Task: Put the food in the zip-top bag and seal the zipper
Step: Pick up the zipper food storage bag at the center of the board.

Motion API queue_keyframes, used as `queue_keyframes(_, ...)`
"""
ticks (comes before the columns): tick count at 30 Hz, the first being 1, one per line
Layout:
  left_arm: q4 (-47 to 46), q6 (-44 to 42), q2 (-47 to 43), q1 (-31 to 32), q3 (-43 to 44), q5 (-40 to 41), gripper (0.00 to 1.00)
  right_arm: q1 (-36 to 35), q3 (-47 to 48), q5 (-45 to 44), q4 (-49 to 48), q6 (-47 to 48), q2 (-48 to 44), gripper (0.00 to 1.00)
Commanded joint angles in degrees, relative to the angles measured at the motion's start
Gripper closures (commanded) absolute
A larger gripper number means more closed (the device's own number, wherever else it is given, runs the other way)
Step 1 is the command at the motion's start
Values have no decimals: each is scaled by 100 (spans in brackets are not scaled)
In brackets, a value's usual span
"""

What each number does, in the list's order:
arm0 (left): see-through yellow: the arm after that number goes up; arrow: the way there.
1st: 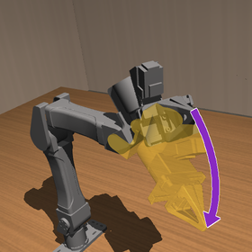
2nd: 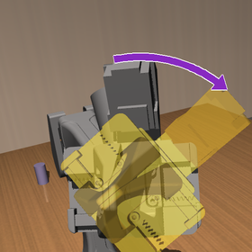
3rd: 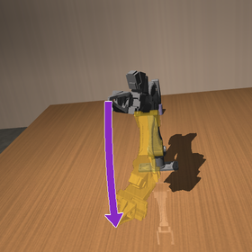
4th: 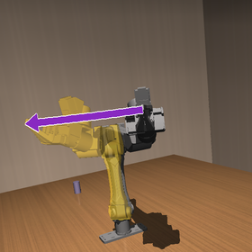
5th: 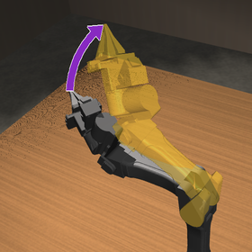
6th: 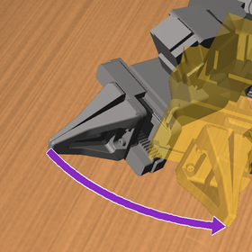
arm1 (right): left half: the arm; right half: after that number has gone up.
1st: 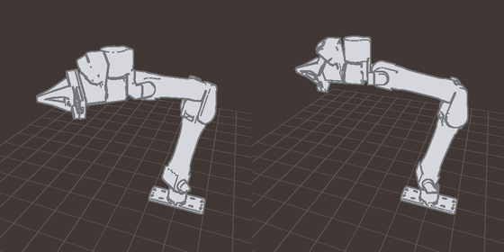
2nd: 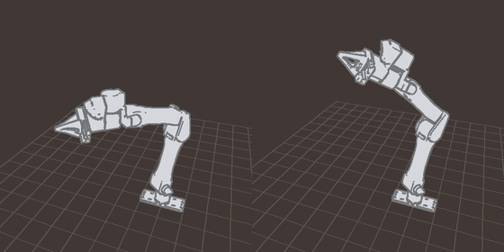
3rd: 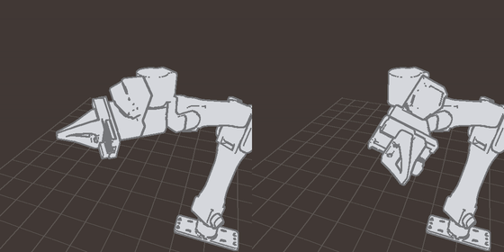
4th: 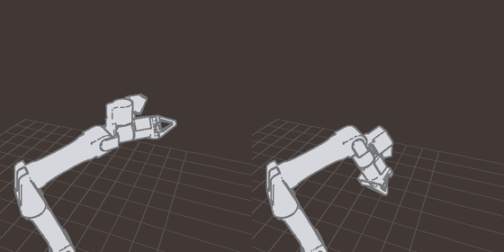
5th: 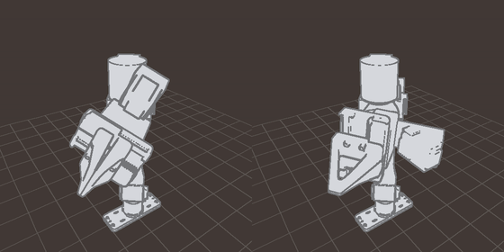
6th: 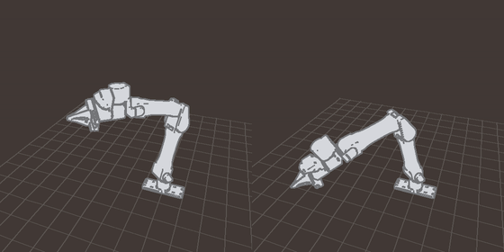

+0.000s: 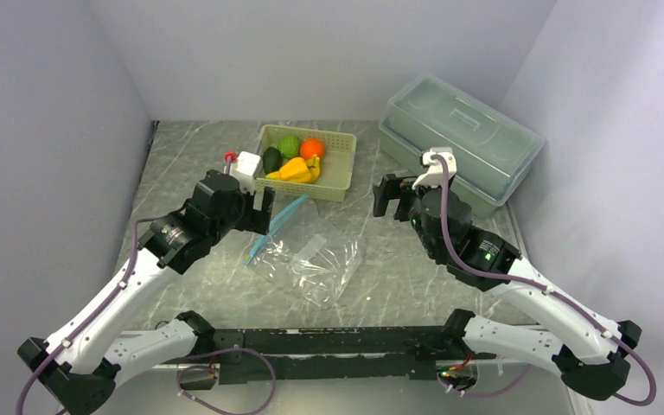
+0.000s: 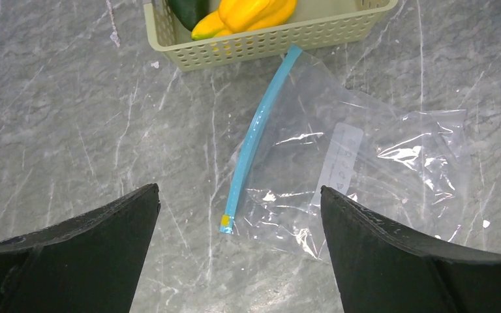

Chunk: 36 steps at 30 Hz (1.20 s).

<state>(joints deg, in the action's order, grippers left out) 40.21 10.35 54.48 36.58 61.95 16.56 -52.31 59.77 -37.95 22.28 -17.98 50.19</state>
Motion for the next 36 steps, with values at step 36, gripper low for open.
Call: queue_keyframes(36,-128,-32,-527,16,85,476,1,-37,538,1910,142,31,1892,0)
